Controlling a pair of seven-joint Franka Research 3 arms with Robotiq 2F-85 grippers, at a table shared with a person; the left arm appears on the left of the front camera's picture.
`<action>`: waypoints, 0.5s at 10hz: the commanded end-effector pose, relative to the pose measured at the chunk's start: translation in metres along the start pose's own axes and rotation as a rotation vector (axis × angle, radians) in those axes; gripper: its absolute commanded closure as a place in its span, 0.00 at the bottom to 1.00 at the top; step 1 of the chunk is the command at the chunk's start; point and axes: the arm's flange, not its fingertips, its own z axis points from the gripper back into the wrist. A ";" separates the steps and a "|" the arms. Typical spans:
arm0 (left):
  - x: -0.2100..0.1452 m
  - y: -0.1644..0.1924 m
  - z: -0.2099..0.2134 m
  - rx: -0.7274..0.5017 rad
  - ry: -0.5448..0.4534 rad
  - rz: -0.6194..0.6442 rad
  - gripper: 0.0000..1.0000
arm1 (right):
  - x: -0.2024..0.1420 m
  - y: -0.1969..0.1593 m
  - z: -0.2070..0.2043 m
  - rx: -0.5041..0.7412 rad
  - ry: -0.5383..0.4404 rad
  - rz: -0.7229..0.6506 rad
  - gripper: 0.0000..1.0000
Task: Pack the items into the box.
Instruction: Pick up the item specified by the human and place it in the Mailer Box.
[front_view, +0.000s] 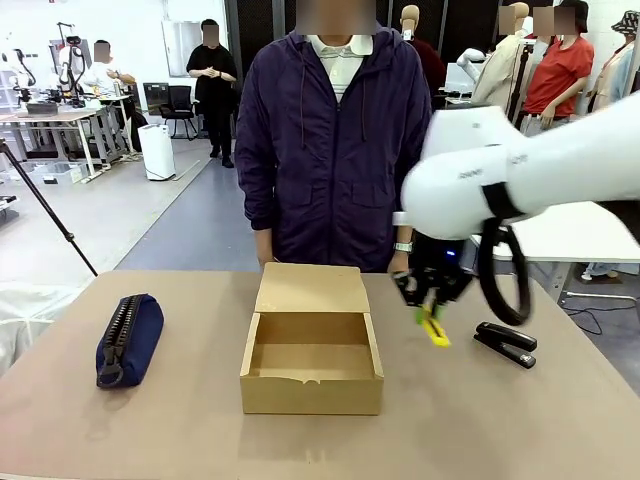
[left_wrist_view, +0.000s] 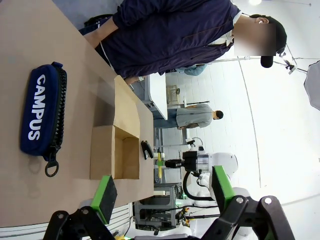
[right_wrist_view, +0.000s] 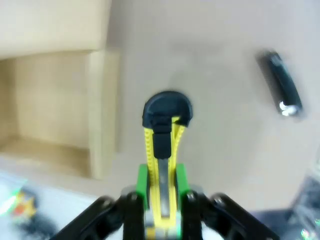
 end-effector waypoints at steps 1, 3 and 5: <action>0.001 -0.002 0.000 -0.016 -0.002 0.002 0.00 | 0.031 0.054 0.001 0.105 -0.022 0.542 1.00; 0.001 -0.002 0.000 -0.016 -0.002 0.002 0.00 | 0.028 0.122 -0.002 0.208 -0.063 1.003 1.00; 0.001 -0.002 0.000 -0.016 -0.002 0.002 0.00 | 0.019 0.166 -0.016 0.230 -0.058 1.299 1.00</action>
